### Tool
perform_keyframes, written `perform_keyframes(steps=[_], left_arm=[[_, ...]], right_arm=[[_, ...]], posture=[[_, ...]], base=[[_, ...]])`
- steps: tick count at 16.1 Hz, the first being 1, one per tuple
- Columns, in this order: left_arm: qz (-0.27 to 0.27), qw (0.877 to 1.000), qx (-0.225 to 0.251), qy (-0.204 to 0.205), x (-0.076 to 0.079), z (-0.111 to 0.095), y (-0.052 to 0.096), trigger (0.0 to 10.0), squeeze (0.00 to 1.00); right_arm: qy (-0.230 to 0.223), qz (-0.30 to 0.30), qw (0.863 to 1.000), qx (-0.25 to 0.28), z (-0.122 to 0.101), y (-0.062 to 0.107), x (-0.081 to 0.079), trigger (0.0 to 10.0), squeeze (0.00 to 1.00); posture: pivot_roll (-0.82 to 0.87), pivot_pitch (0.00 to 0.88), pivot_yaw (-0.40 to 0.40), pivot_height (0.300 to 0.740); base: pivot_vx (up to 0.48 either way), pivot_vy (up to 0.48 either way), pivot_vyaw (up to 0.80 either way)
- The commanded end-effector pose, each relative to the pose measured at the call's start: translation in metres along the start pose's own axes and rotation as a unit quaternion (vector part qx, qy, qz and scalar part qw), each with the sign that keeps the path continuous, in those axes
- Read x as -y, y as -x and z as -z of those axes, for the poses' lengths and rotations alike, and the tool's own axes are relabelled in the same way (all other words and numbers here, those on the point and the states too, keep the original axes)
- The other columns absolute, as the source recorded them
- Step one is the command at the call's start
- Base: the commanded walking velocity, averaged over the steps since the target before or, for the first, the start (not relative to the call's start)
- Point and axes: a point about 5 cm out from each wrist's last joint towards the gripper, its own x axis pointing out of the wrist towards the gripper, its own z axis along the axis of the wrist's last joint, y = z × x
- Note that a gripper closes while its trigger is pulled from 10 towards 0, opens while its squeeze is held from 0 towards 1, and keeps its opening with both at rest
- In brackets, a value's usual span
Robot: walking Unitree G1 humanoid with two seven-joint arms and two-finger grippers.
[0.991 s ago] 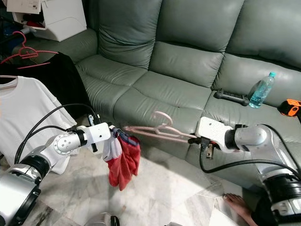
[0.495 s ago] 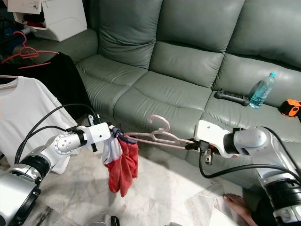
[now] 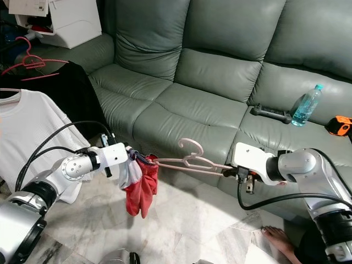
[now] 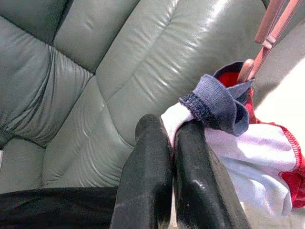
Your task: Hang hanger
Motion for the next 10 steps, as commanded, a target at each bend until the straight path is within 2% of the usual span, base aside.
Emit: perform_keyframes(steps=[1, 4, 6, 10], left_arm=[[-0.013, 1.0, -0.003, -0.01, -0.01, -0.001, 0.001, 10.0, 0.0], [-0.013, 1.0, 0.0, -0.011, -0.01, -0.001, 0.001, 10.0, 0.0], [-0.007, 1.0, 0.02, -0.016, -0.009, -0.007, -0.001, 10.0, 0.0], [0.015, 0.999, 0.034, -0.028, 0.001, -0.01, -0.003, 10.0, 0.0]], right_arm=[[0.01, 0.013, 1.0, -0.01, 0.0, 0.006, 0.006, 10.0, 0.0], [0.008, 0.013, 1.0, -0.01, 0.0, 0.007, 0.007, 10.0, 0.0], [0.007, 0.011, 1.0, -0.011, 0.002, 0.005, 0.007, 10.0, 0.0], [0.017, 0.02, 1.0, -0.007, -0.001, 0.007, 0.012, 10.0, 0.0]], posture=[[-0.12, 0.0, 0.059, 0.74], [-0.12, 0.0, 0.06, 0.74], [-0.12, 0.0, 0.058, 0.74], [-0.11, 0.0, 0.058, 0.74]], base=[[0.0, 0.0, 0.0], [0.0, 0.0, 0.0], [0.0, 0.0, 0.0], [0.0, 0.0, 0.0]])
